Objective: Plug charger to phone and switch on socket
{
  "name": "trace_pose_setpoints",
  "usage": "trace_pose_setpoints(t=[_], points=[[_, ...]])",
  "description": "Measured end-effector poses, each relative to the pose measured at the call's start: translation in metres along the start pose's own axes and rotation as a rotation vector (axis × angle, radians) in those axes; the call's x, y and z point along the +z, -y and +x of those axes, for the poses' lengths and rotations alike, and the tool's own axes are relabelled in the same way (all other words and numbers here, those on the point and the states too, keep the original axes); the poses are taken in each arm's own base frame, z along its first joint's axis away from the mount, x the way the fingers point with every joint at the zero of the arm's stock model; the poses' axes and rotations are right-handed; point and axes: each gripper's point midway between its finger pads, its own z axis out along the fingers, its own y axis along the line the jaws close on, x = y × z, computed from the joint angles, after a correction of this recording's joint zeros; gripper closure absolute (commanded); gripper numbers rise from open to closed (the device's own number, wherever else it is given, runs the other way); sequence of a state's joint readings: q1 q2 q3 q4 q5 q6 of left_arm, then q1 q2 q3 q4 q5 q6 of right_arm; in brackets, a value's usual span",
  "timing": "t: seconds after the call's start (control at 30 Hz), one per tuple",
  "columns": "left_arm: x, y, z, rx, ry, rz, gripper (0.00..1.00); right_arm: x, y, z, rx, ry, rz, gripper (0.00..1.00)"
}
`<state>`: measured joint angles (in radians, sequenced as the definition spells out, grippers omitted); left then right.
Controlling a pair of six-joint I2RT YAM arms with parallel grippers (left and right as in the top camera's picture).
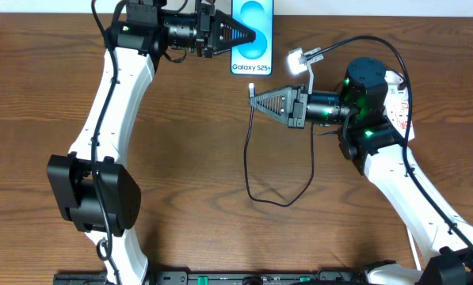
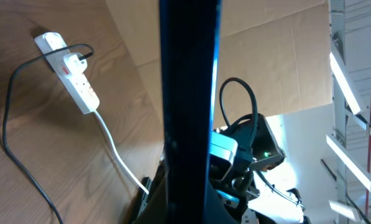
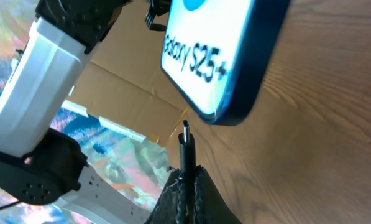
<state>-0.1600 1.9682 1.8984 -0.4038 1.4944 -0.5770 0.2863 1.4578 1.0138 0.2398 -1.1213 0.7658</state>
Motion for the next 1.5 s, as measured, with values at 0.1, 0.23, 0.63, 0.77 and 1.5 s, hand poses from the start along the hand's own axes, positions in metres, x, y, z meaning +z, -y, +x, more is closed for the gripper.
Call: trace_pose_setpoints(t=[0.1,0.23,0.63,0.77,1.5], points=[[0.0,0.002,0.0,0.005,-0.005,0.008,0.93,0.0,-0.001,-0.005,0.012,0.019,0.002,0.99],[0.0,0.003,0.001,0.006,-0.011,0.016,0.93,0.0,-0.004,-0.008,0.025,0.031,-0.004,0.99],[0.0,0.003,0.001,0.005,-0.011,0.016,0.93,0.0,-0.001,-0.011,0.075,0.049,0.008,0.99],[0.0,0.003,0.001,0.006,-0.011,0.017,0.93,0.003,-0.003,-0.01,0.089,0.045,0.006,0.99],[0.0,0.004,0.002,-0.017,-0.013,0.019,0.93,0.003,-0.004,-0.013,0.124,0.061,0.007,0.99]])
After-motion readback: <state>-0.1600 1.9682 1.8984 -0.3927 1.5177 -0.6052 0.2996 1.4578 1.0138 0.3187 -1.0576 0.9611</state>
